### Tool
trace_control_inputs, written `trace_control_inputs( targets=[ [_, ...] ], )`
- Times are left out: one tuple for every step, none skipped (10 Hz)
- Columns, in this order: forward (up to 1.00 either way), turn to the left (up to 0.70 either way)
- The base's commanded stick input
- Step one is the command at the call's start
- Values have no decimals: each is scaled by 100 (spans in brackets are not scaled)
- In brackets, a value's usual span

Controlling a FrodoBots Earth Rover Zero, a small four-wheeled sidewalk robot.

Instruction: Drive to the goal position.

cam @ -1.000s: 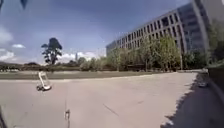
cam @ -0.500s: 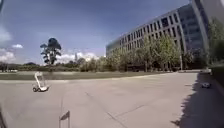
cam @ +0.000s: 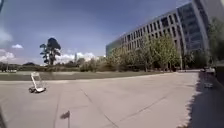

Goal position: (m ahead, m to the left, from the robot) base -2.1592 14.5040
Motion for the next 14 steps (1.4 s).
trace_control_inputs(
  targets=[
    [33,68],
    [2,70],
    [0,70],
    [0,70],
    [0,70],
    [0,70],
    [0,70],
    [0,70],
    [0,70],
    [0,70],
    [0,70],
    [0,70],
    [0,70],
    [0,70]
  ],
)
